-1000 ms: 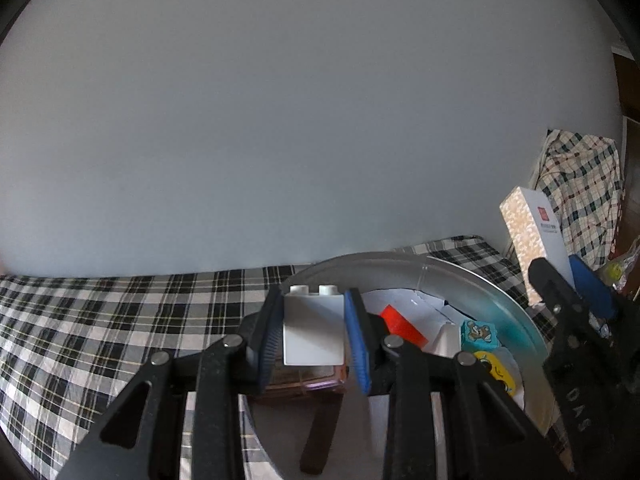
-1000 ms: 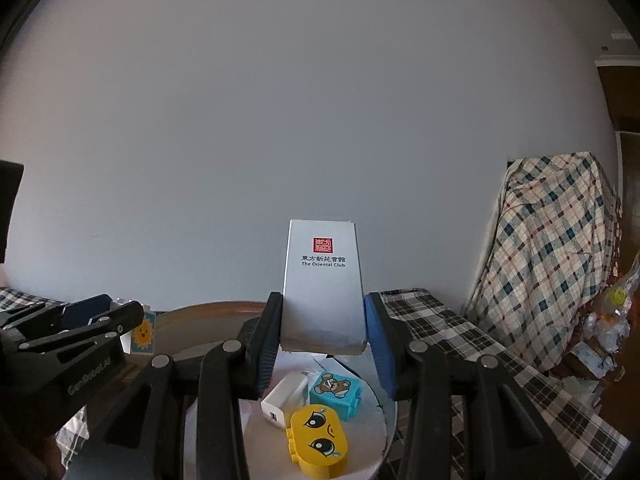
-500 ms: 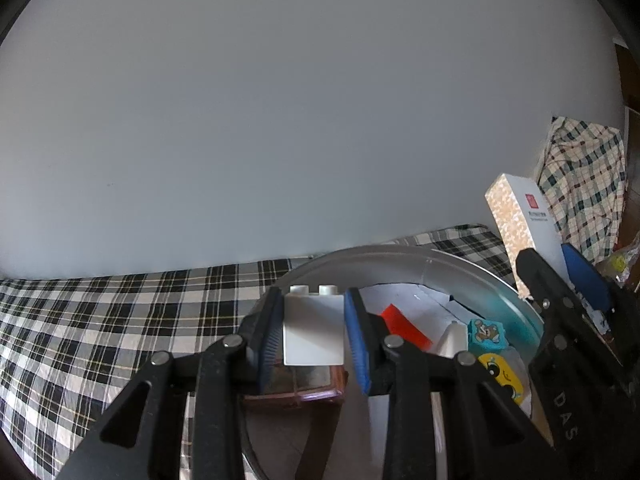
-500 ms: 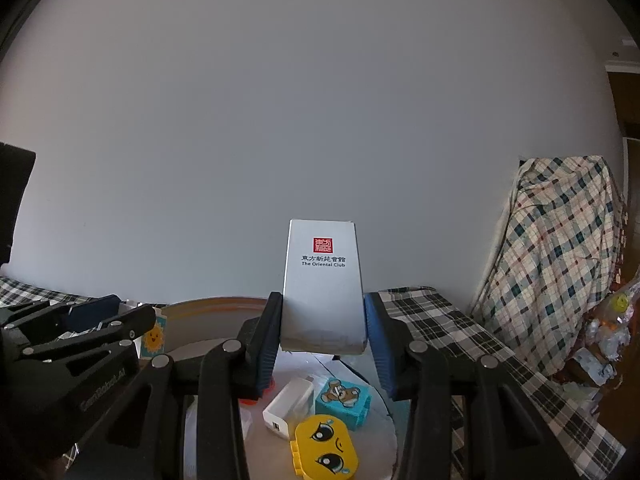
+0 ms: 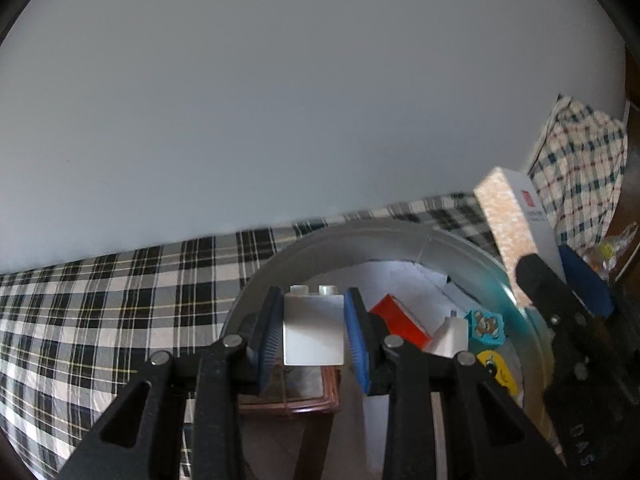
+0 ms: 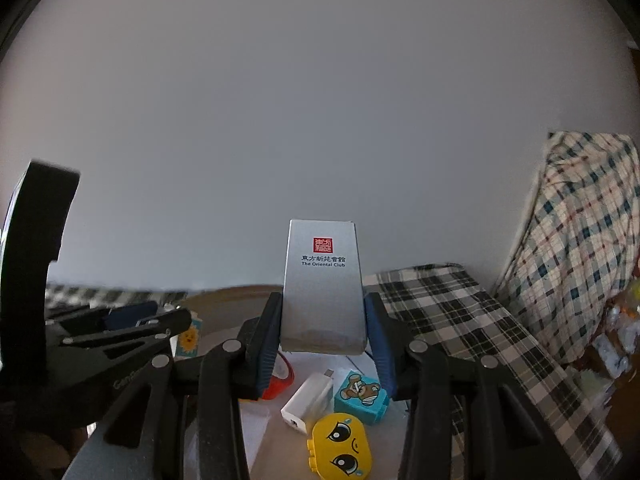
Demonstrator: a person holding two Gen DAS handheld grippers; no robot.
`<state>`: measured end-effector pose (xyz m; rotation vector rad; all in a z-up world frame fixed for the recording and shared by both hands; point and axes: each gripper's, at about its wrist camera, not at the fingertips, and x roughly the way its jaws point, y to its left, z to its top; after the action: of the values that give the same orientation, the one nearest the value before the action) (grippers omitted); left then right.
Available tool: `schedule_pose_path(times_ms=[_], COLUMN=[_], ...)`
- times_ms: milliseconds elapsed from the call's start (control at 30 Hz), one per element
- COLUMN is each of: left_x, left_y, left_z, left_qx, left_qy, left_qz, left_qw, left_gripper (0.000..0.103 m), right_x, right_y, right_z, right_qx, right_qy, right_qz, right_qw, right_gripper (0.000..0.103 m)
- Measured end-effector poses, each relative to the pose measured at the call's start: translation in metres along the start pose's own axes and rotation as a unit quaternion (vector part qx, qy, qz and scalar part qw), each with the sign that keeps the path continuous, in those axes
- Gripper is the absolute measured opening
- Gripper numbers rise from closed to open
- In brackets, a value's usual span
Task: Organize rigid objects
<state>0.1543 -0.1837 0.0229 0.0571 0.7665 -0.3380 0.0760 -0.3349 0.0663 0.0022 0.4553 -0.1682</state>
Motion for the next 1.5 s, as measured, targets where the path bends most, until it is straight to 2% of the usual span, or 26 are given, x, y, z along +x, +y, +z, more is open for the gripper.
schedule_pose_path(times_ms=[100, 200, 267, 333, 367, 433, 467, 500, 533, 633, 733, 967, 1167, 1233, 1333, 1500], left_x=[0.005, 0.008, 0.011, 0.015, 0.017, 0.024, 0.026, 0.025, 0.022, 0.016, 0.014, -0.003, -0.005, -0.009, -0.024, -0.034], left_y=[-0.004, -0.009, -0.012, -0.011, -0.012, -0.012, -0.013, -0.014, -0.015, -0.024, -0.029, -0.025, -0.023, -0.023, -0.022, -0.018], left_z=[-0.005, -0.008, -0.006, -0.005, -0.006, -0.007, -0.008, -0.010, -0.012, -0.016, -0.018, -0.020, -0.031, -0.038, -0.048, -0.063], left_qx=[0.008, 0.020, 0.023, 0.024, 0.025, 0.029, 0.032, 0.034, 0.039, 0.064, 0.072, 0.065, 0.046, 0.042, 0.032, 0.019], left_qy=[0.015, 0.018, 0.029, 0.034, 0.037, 0.053, 0.065, 0.063, 0.051, 0.034, 0.035, 0.008, 0.009, -0.008, -0.061, -0.105], left_qz=[0.007, 0.022, 0.027, 0.025, 0.022, 0.035, 0.039, 0.037, 0.040, 0.059, 0.062, 0.081, 0.072, 0.079, 0.086, 0.087], left_qw=[0.9998, 0.9994, 0.9989, 0.9988, 0.9988, 0.9976, 0.9966, 0.9968, 0.9972, 0.9956, 0.9949, 0.9945, 0.9963, 0.9960, 0.9939, 0.9905], left_gripper=[0.030, 0.030, 0.030, 0.032, 0.039, 0.065, 0.087, 0.100, 0.101, 0.102, 0.102, 0.102, 0.102, 0.102, 0.102, 0.102], right_x=[0.017, 0.034, 0.042, 0.043, 0.044, 0.046, 0.048, 0.047, 0.042, 0.027, 0.022, 0.010, 0.001, -0.005, -0.014, -0.024], right_y=[0.007, 0.008, 0.007, 0.001, -0.003, -0.009, -0.015, -0.020, -0.025, -0.030, -0.027, -0.032, -0.032, -0.033, -0.036, -0.032], right_z=[0.005, 0.001, -0.004, -0.005, -0.005, -0.008, -0.009, -0.011, -0.012, -0.015, -0.019, -0.021, -0.027, -0.030, -0.039, -0.045], right_qx=[-0.023, -0.006, 0.005, 0.023, 0.031, 0.050, 0.067, 0.086, 0.102, 0.114, 0.105, 0.126, 0.125, 0.134, 0.160, 0.159], right_qy=[0.044, 0.092, 0.109, 0.117, 0.114, 0.121, 0.128, 0.127, 0.117, 0.074, 0.059, 0.040, 0.029, 0.022, 0.009, -0.007], right_qz=[-0.001, 0.020, 0.018, 0.037, 0.041, 0.041, 0.039, 0.049, 0.062, 0.055, 0.037, 0.049, 0.035, 0.034, 0.035, 0.033], right_qw=[0.999, 0.996, 0.994, 0.992, 0.992, 0.991, 0.989, 0.987, 0.986, 0.989, 0.992, 0.990, 0.991, 0.990, 0.986, 0.987], right_gripper=[0.044, 0.044, 0.044, 0.045, 0.045, 0.045, 0.046, 0.054, 0.064, 0.080, 0.080, 0.080, 0.080, 0.080, 0.080, 0.080])
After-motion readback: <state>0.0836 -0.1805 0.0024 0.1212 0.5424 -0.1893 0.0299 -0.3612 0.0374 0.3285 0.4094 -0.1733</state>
